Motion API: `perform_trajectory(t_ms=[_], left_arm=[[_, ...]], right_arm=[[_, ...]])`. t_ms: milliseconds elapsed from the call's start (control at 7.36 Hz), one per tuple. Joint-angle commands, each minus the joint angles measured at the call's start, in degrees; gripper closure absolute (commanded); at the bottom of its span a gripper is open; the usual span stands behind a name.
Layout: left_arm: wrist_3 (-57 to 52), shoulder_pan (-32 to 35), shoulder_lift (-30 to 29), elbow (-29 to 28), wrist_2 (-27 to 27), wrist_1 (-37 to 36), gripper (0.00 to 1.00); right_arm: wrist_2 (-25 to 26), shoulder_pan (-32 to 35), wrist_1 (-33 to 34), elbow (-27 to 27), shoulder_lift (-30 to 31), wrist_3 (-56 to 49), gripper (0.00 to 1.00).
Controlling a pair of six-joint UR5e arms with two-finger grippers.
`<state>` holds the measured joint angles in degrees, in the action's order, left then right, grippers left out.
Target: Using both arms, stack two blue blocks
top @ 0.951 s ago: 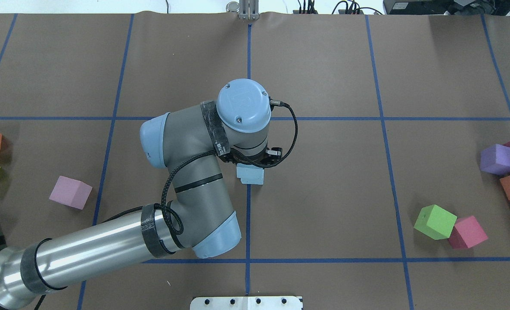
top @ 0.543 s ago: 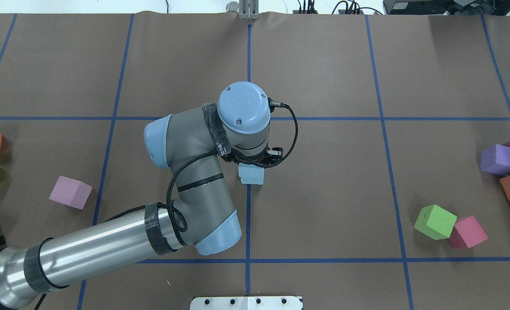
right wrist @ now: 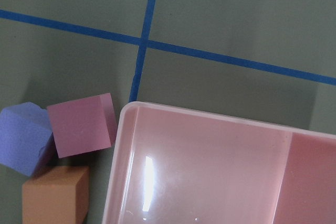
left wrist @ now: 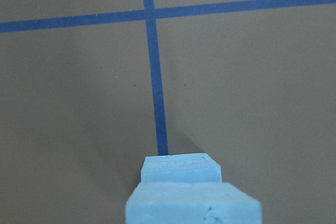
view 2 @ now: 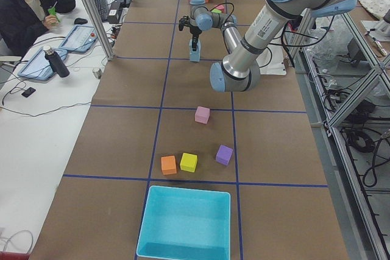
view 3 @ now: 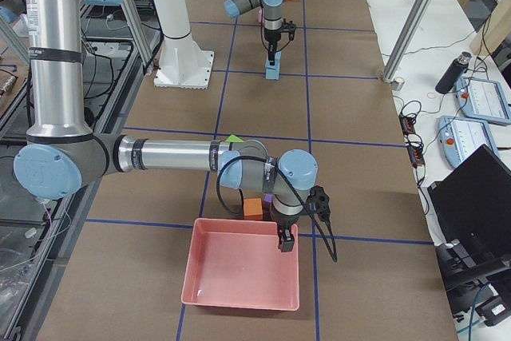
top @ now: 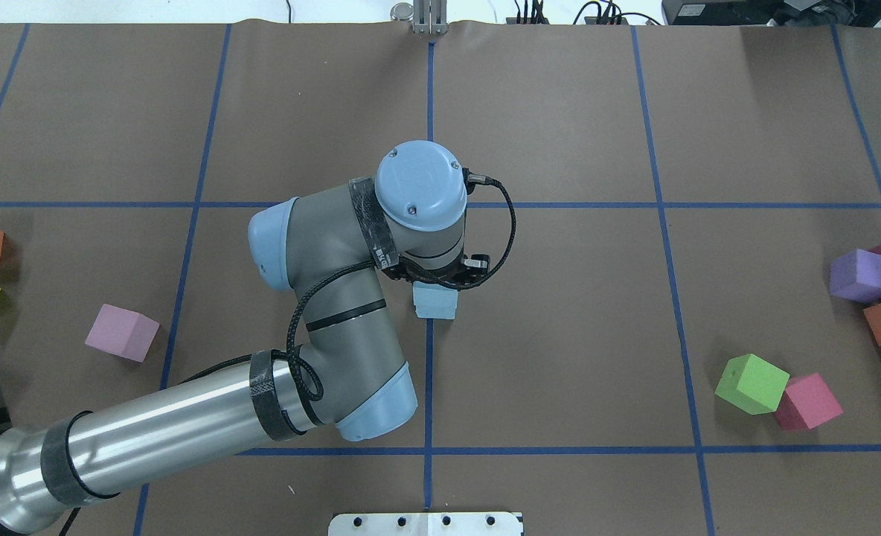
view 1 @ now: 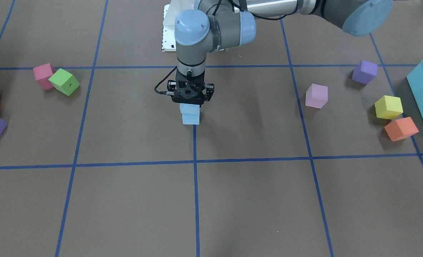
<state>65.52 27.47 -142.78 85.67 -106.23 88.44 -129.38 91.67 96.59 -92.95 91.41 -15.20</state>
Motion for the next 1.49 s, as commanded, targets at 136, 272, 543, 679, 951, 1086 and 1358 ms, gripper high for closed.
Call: perform_trajectory(t_ms=[136, 272, 543, 679, 951, 1086, 1358], left_arm=[[0.31, 0.04, 0.13, 0.03, 0.05, -0.02, 0.44], [0.23, 0.04, 0.22, -0.06, 0.06, -0.02, 0.26], [0.31, 0.04, 0.31, -0.24, 0.06, -0.02, 0.03], [0.49, 0.04, 0.22, -0.24, 0.06, -0.02, 0.03], [0.75, 1.52, -0.04, 1.5, -0.03, -0.19, 0.03], [0.67, 3.27, 0.13, 4.3, -0.38, -0.72, 0.03], [-0.29, 9.49, 1.53, 9.5, -5.96, -2.55, 0.03]], right_arm=[[0.0, 0.0, 0.0, -0.13, 0.0, 0.96, 0.0], [0.0, 0.0, 0.0, -0.13, 0.0, 0.88, 0.0], [0.0, 0.0, 0.0, -0.04, 0.0, 0.88, 0.0], [0.0, 0.0, 0.0, -0.04, 0.0, 0.88, 0.0], [0.0, 0.0, 0.0, -0.04, 0.0, 0.97, 0.0], [0.0, -0.09, -0.09, -0.13, -0.09, 0.97, 0.0], [-0.09, 0.0, -0.09, -0.13, -0.27, 0.88, 0.0]])
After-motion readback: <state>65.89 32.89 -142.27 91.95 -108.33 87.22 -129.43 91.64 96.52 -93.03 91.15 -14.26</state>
